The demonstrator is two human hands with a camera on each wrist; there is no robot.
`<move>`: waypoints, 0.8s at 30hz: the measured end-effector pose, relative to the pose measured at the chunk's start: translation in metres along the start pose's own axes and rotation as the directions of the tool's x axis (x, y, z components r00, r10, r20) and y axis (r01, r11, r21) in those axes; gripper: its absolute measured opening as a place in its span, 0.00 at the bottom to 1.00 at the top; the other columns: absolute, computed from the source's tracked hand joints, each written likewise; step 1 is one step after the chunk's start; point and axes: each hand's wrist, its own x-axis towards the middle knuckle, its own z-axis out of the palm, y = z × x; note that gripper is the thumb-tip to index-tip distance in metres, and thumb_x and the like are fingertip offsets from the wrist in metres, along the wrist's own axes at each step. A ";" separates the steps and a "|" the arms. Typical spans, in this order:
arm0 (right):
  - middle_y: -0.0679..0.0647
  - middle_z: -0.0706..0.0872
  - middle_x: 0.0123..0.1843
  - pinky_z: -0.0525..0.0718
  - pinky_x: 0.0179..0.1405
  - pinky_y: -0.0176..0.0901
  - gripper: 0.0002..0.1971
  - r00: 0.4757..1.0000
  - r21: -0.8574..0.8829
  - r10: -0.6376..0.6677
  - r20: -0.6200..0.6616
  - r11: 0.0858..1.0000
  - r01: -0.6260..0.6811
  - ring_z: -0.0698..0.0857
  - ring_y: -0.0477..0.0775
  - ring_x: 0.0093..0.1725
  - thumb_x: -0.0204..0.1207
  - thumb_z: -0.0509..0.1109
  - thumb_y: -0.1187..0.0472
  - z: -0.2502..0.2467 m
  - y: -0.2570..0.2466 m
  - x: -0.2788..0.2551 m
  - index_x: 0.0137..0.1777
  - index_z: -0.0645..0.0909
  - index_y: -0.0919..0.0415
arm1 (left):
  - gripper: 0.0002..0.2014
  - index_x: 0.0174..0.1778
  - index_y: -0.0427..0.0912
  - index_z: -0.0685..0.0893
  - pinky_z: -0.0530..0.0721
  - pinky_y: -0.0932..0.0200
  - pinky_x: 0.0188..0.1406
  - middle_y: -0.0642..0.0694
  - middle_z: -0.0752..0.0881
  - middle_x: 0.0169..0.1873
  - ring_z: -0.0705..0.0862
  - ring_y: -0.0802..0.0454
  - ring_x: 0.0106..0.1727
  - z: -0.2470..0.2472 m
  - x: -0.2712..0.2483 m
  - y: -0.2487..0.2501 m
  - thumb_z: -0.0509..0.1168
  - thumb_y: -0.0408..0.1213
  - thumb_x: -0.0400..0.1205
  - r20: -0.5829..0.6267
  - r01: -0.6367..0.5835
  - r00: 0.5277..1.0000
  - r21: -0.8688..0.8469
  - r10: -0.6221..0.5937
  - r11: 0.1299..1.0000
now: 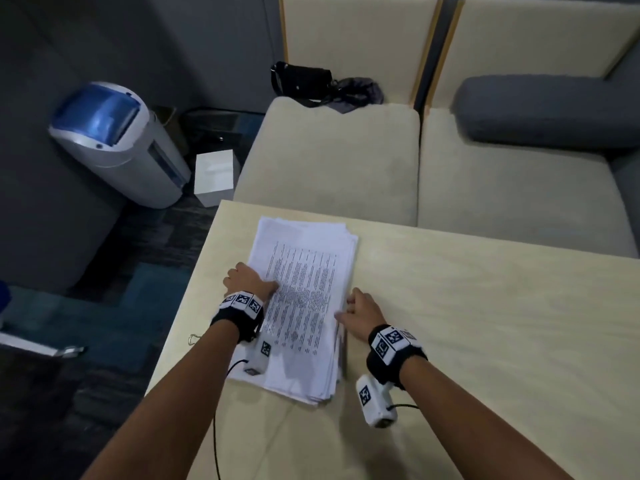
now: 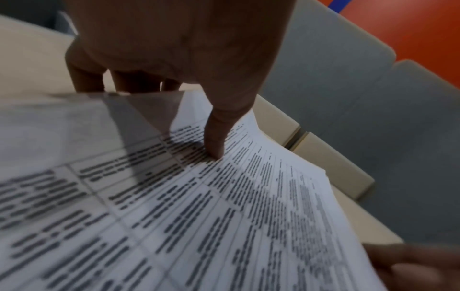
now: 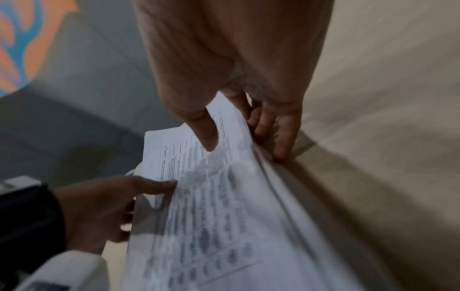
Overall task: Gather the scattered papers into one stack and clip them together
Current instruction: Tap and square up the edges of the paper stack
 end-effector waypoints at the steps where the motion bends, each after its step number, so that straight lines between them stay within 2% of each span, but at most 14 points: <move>1: 0.61 0.77 0.67 0.78 0.65 0.44 0.27 1.000 0.049 0.015 -0.007 0.999 -0.014 0.80 0.61 0.64 0.73 0.73 0.56 0.000 0.000 0.001 0.70 0.73 0.64 | 0.44 0.70 0.33 0.66 0.77 0.41 0.65 0.34 0.73 0.67 0.72 0.34 0.70 0.004 -0.004 0.008 0.76 0.54 0.67 0.018 0.016 1.000 -0.018 -0.015 1.000; 4: 0.62 0.78 0.66 0.81 0.62 0.44 0.26 0.989 0.185 0.134 -0.056 0.975 -0.122 0.83 0.62 0.62 0.71 0.74 0.57 -0.005 0.012 -0.002 0.68 0.77 0.63 | 0.41 0.67 0.38 0.72 0.78 0.41 0.66 0.37 0.77 0.65 0.75 0.34 0.67 0.020 -0.020 0.025 0.76 0.55 0.62 0.093 0.010 0.996 -0.042 -0.006 0.999; 6: 0.62 0.81 0.64 0.85 0.60 0.47 0.24 0.979 0.237 0.171 -0.114 0.961 -0.141 0.85 0.60 0.57 0.68 0.74 0.60 -0.015 0.032 -0.012 0.65 0.80 0.62 | 0.34 0.56 0.41 0.78 0.82 0.42 0.60 0.40 0.78 0.59 0.77 0.38 0.61 0.032 -0.033 0.033 0.75 0.57 0.59 0.104 -0.032 0.994 -0.046 0.036 0.998; 8: 0.57 0.84 0.60 0.86 0.53 0.45 0.22 0.968 0.288 0.189 -0.166 0.948 -0.136 0.85 0.57 0.53 0.68 0.75 0.64 -0.026 0.057 -0.026 0.63 0.80 0.62 | 0.26 0.50 0.40 0.80 0.88 0.45 0.52 0.42 0.81 0.53 0.82 0.42 0.54 0.044 -0.057 0.042 0.79 0.48 0.62 0.095 -0.092 0.989 -0.227 0.116 0.969; 10: 0.54 0.84 0.55 0.81 0.45 0.37 0.20 0.961 0.365 0.223 -0.163 0.919 -0.151 0.83 0.54 0.50 0.71 0.77 0.67 -0.040 0.080 -0.043 0.63 0.78 0.63 | 0.22 0.53 0.38 0.84 0.90 0.52 0.44 0.42 0.87 0.48 0.88 0.40 0.47 0.053 -0.085 0.051 0.79 0.36 0.64 0.094 -0.197 0.960 -0.444 0.265 0.874; 11: 0.54 0.84 0.55 0.79 0.45 0.38 0.20 0.957 0.410 0.240 -0.162 0.899 -0.156 0.83 0.54 0.50 0.70 0.78 0.67 -0.049 0.090 -0.053 0.60 0.78 0.64 | 0.21 0.53 0.39 0.86 0.89 0.53 0.43 0.42 0.88 0.45 0.89 0.40 0.47 0.056 -0.100 0.056 0.79 0.34 0.64 0.097 -0.256 0.931 -0.514 0.351 0.819; 13: 0.56 0.87 0.58 0.82 0.48 0.42 0.23 0.954 0.572 0.255 -0.158 0.811 -0.122 0.87 0.56 0.52 0.64 0.85 0.62 -0.065 0.109 -0.068 0.57 0.81 0.64 | 0.21 0.46 0.39 0.87 0.90 0.43 0.43 0.39 0.88 0.42 0.88 0.37 0.46 0.056 -0.128 0.063 0.82 0.38 0.60 0.101 -0.319 0.868 -0.637 0.486 0.702; 15: 0.58 0.89 0.61 0.87 0.54 0.51 0.35 0.959 0.733 0.245 -0.139 0.677 -0.067 0.89 0.59 0.57 0.55 0.89 0.56 -0.088 0.117 -0.090 0.63 0.81 0.61 | 0.23 0.41 0.34 0.86 0.89 0.36 0.44 0.37 0.85 0.39 0.86 0.39 0.42 0.049 -0.154 0.069 0.85 0.39 0.55 0.117 -0.287 0.820 -0.763 0.560 0.579; 16: 0.58 0.89 0.61 0.87 0.56 0.56 0.38 0.967 0.781 0.203 -0.152 0.624 -0.008 0.89 0.61 0.59 0.53 0.90 0.56 -0.104 0.115 -0.104 0.65 0.80 0.60 | 0.24 0.41 0.31 0.85 0.88 0.38 0.42 0.36 0.83 0.39 0.84 0.41 0.40 0.043 -0.167 0.075 0.85 0.37 0.55 0.117 -0.277 0.791 -0.806 0.600 0.523; 18: 0.58 0.90 0.59 0.86 0.59 0.56 0.39 0.963 0.765 0.066 -0.261 0.623 0.164 0.89 0.60 0.60 0.50 0.90 0.58 -0.135 0.105 -0.137 0.65 0.82 0.62 | 0.23 0.46 0.25 0.84 0.88 0.37 0.44 0.36 0.84 0.40 0.85 0.42 0.42 0.026 -0.192 0.086 0.85 0.31 0.60 0.114 -0.279 0.728 -0.852 0.676 0.444; 21: 0.57 0.92 0.55 0.88 0.55 0.51 0.29 0.889 0.658 -0.086 -0.450 0.641 0.396 0.91 0.57 0.57 0.53 0.87 0.69 -0.177 0.084 -0.178 0.58 0.85 0.60 | 0.18 0.52 0.31 0.85 0.90 0.50 0.39 0.41 0.88 0.42 0.88 0.49 0.41 0.000 -0.229 0.106 0.80 0.24 0.68 0.009 -0.382 0.652 -0.860 0.758 0.339; 24: 0.51 0.93 0.52 0.90 0.50 0.45 0.24 0.795 0.586 -0.166 -0.584 0.591 0.554 0.91 0.52 0.54 0.61 0.82 0.76 -0.191 0.073 -0.205 0.54 0.85 0.53 | 0.19 0.50 0.44 0.86 0.90 0.51 0.46 0.49 0.92 0.41 0.91 0.54 0.44 -0.003 -0.253 0.120 0.77 0.19 0.70 -0.074 -0.409 0.609 -0.882 0.790 0.233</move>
